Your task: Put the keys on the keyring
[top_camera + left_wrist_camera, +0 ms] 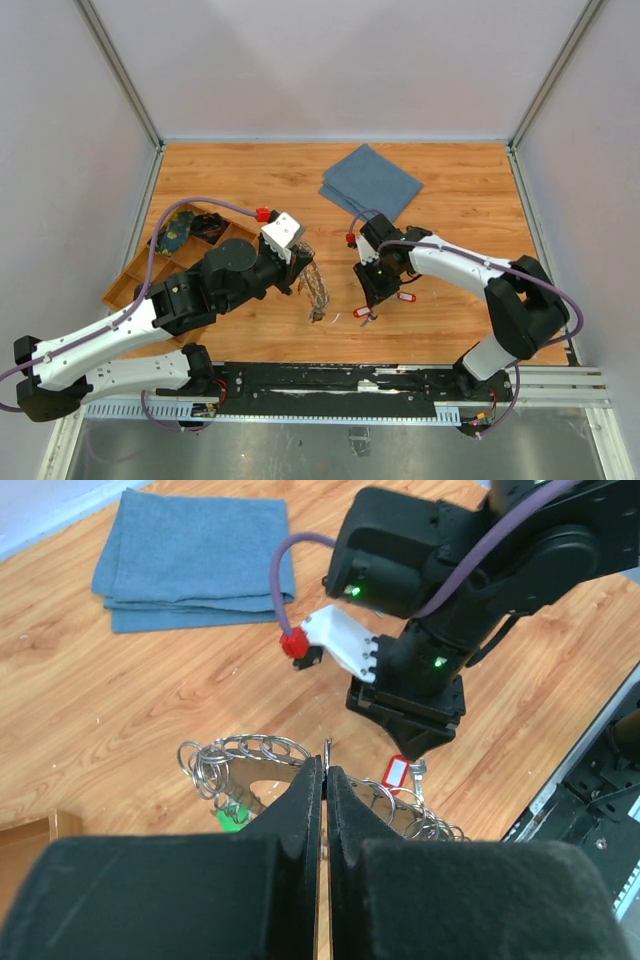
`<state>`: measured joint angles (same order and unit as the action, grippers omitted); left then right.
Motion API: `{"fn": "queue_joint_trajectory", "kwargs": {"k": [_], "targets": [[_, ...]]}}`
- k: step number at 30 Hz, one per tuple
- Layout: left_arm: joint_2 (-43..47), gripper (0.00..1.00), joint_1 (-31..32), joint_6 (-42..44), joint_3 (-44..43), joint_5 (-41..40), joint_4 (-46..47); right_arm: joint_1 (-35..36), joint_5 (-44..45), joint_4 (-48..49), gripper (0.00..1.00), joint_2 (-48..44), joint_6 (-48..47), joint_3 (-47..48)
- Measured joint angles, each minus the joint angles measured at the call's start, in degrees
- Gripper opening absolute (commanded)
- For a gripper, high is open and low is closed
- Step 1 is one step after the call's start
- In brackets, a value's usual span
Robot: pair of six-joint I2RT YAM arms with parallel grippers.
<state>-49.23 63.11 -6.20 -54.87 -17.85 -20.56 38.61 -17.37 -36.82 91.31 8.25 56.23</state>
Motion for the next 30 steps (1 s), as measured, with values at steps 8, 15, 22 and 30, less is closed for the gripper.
{"fn": "queue_joint_trajectory", "kwargs": {"k": [8,15,22,30], "targets": [[0.0,0.0,0.0,-0.13,0.0,-0.13,-0.39,0.94,4.85,7.52,0.37,-12.5,8.68,-9.09],[-0.11,0.01,0.0,-0.13,0.0,-0.11,-0.39,5.92,10.84,14.32,0.37,-18.1,19.63,-17.77],[-0.35,0.01,0.0,-0.11,0.0,-0.07,-0.37,5.95,14.51,18.03,0.32,-18.67,23.37,-21.4],[-0.79,0.0,0.0,-0.09,0.0,-0.02,-0.37,5.95,15.06,22.88,0.26,-18.64,24.3,-22.51]]}}
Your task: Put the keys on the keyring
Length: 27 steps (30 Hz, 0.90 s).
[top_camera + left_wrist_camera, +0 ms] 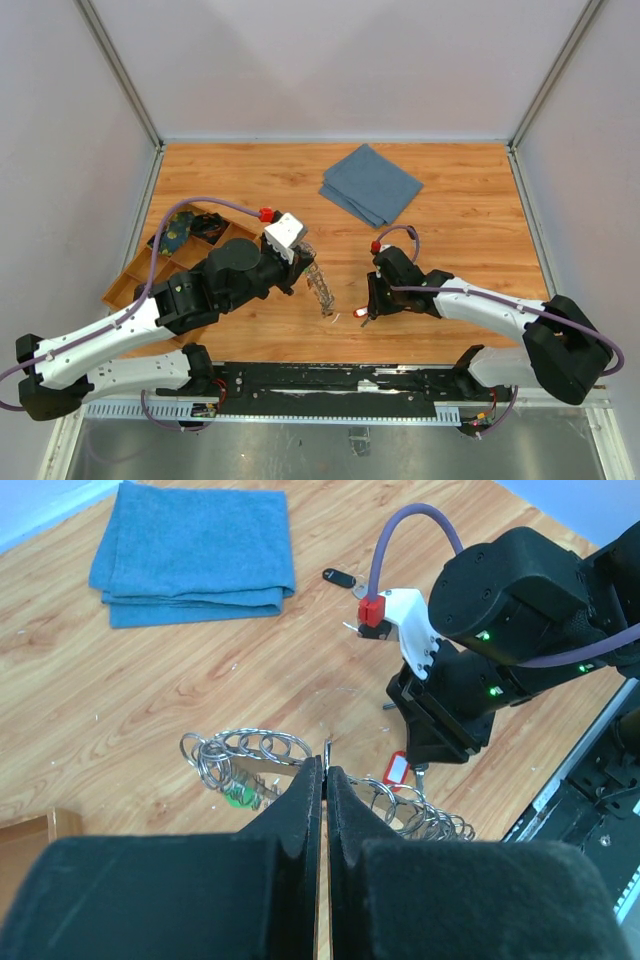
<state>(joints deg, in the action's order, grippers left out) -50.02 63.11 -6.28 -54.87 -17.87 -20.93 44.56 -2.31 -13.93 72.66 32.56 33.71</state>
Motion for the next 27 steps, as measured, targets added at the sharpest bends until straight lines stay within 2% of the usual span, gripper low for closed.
{"fn": "queue_joint_trajectory", "kwargs": {"k": [5,11,17,19,22,27], "targets": [[-0.17,0.01,0.0,0.02,0.0,0.0,0.02,0.0,0.22,1.36,0.21,1.05,0.15,0.0],[-0.44,0.0,0.0,0.02,0.0,0.0,0.02,0.0,0.2,2.05,0.2,2.69,0.35,0.0],[-0.5,0.0,0.0,0.02,0.0,0.04,0.04,0.0,0.2,2.12,0.13,2.67,0.57,0.0],[-0.5,0.0,0.0,0.04,0.0,0.07,0.04,0.0,0.2,2.1,0.14,2.67,0.61,0.0],[-0.5,0.01,0.0,0.04,0.0,0.13,0.04,0.0,0.2,2.1,0.24,2.64,0.63,0.0],[-0.5,0.01,0.0,0.04,0.0,0.15,0.04,0.04,0.24,1.68,0.22,1.84,0.7,0.0]]}}
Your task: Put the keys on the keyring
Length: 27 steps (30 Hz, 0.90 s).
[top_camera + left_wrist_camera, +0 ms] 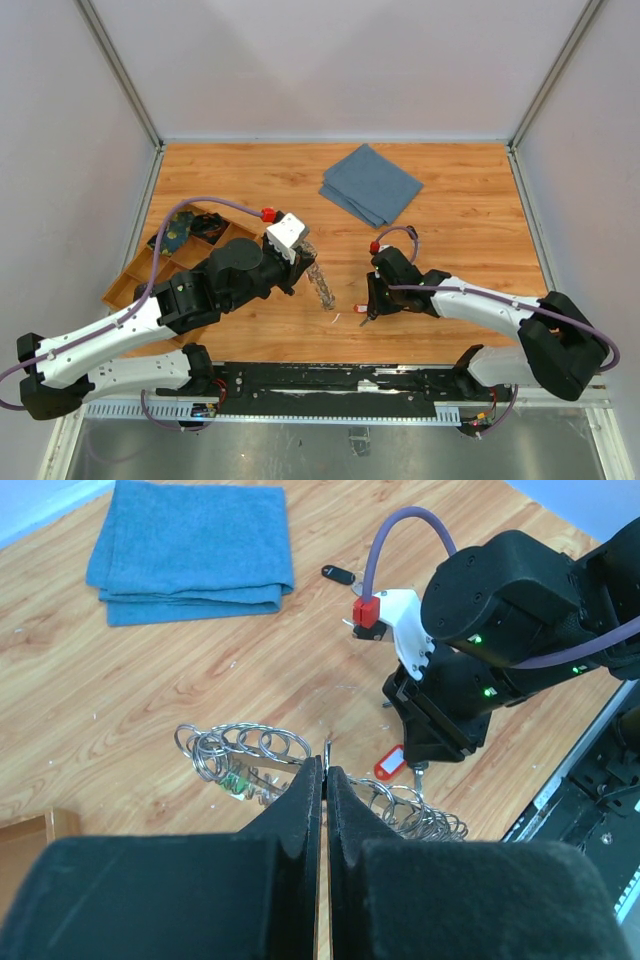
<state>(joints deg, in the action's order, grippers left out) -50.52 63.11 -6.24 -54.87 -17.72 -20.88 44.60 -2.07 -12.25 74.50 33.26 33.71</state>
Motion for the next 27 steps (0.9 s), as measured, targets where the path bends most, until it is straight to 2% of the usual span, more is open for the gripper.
{"fn": "queue_joint_trajectory", "kwargs": {"k": [12,20,25,27], "targets": [[-0.76,0.01,0.0,0.0,0.0,0.57,0.04,0.44,-0.15,-0.63,0.2,-0.7,0.0,0.0],[-0.87,0.01,0.0,0.0,0.0,0.72,0.07,0.44,-0.31,-1.07,0.11,0.0,0.02,-0.07],[-1.42,0.01,0.0,0.0,0.0,0.83,0.07,0.44,-0.33,-1.09,0.01,0.39,0.04,-0.07],[-1.55,0.01,0.0,0.0,0.0,0.83,0.07,0.44,-0.31,-1.09,0.01,0.37,0.02,-0.15]]}}
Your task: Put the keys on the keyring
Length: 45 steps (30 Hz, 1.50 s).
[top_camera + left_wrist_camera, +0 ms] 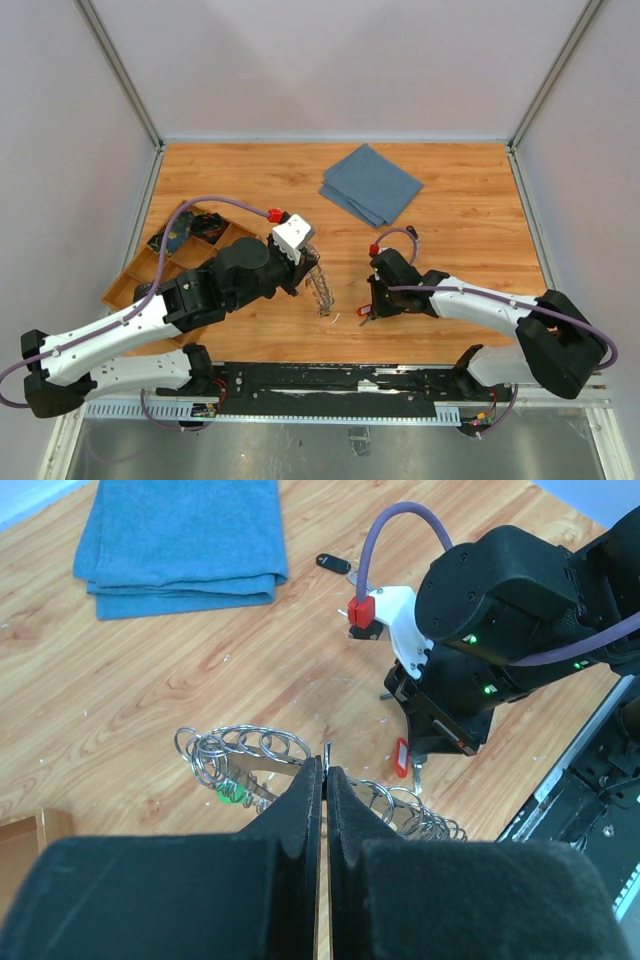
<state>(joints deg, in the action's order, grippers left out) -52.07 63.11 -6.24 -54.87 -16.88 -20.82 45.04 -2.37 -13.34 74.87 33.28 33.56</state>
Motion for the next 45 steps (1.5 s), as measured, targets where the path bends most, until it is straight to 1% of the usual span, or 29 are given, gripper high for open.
{"fn": "queue_joint_trajectory", "kwargs": {"k": [3,8,11,15,19,21,23,26,30,34,39,45], "targets": [[-0.02,0.01,0.0,0.0,0.0,-0.02,0.0,0.0,0.02,-0.44,0.01,-0.57,-0.81,0.0],[-0.57,0.01,0.0,-0.33,-0.57,-1.18,-0.26,0.0,-0.02,-5.6,0.01,-4.46,-6.64,2.01],[-1.22,0.01,0.0,-0.66,-1.51,-1.55,-1.22,0.0,-1.46,-10.32,0.01,-5.77,-11.8,6.49],[-2.62,0.01,0.0,-1.66,-3.23,-0.9,-2.69,0.0,-6.58,-18.32,0.01,-3.96,-19.08,15.39],[-4.72,0.01,0.0,-2.6,-5.2,1.31,-4.52,0.0,-11.47,-25.05,0.0,-2.56,-23.45,21.31],[-5.31,0.01,0.0,-2.99,-5.38,1.97,-5.29,0.0,-12.2,-28.72,0.01,-2.03,-24.96,23.91],[-5.53,0.0,0.0,-3.23,-5.38,2.47,-6.14,0.0,-11.28,-33.09,0.01,-1.36,-25.9,27.28],[-5.51,0.0,0.0,-3.5,-5.4,2.67,-6.51,-0.11,-10.34,-37.2,0.01,-0.85,-26.03,31.78],[-5.51,0.01,0.0,-4.17,-5.38,2.8,-6.47,0.0,-14.25,-37.4,0.0,-2.05,-25.9,33.81],[-5.68,0.01,0.0,-5.44,-5.42,2.62,-6.43,0.33,-13.57,-36.92,0.0,-5.14,-26.14,33.42],[-8.22,0.01,0.0,-8.41,-5.99,-0.24,-6.71,0.33,-11.23,-32.65,0.0,-14.43,-26.29,27.71],[-9.49,0.01,-0.02,-9.14,-5.99,0.68,-7.23,0.15,-11.19,-34.51,0.01,-13.75,-26.23,28.92]]}}
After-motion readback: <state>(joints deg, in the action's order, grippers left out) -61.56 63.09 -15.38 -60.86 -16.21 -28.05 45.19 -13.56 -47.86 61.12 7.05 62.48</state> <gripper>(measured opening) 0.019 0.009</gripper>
